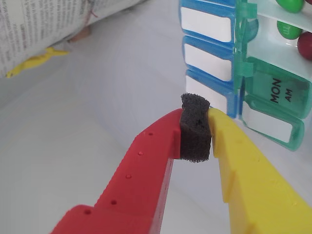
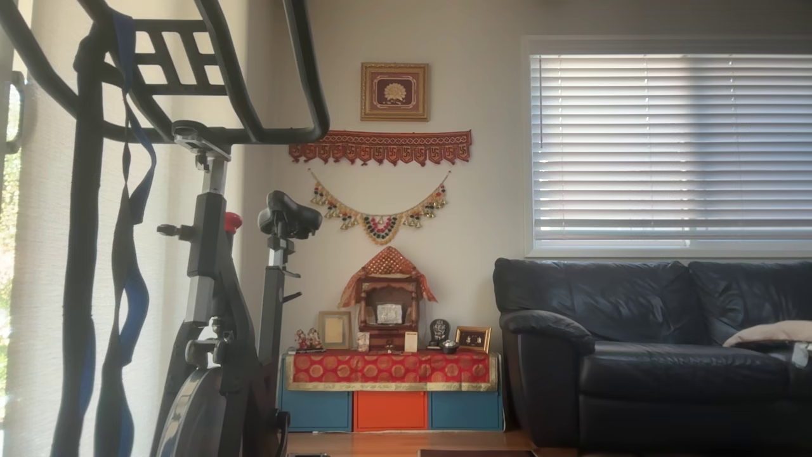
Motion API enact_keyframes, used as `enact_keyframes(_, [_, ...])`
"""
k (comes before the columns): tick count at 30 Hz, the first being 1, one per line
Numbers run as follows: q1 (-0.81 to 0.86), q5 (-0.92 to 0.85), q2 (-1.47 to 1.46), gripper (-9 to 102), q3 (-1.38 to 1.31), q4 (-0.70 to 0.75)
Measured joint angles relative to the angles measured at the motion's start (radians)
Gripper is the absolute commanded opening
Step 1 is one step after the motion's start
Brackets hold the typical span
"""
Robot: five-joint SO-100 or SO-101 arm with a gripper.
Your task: Sort medicines into box.
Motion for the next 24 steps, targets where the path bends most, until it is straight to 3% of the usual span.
enact_keyframes(24, [0.041, -0.066, -0.041, 1, 0.000, 0.005])
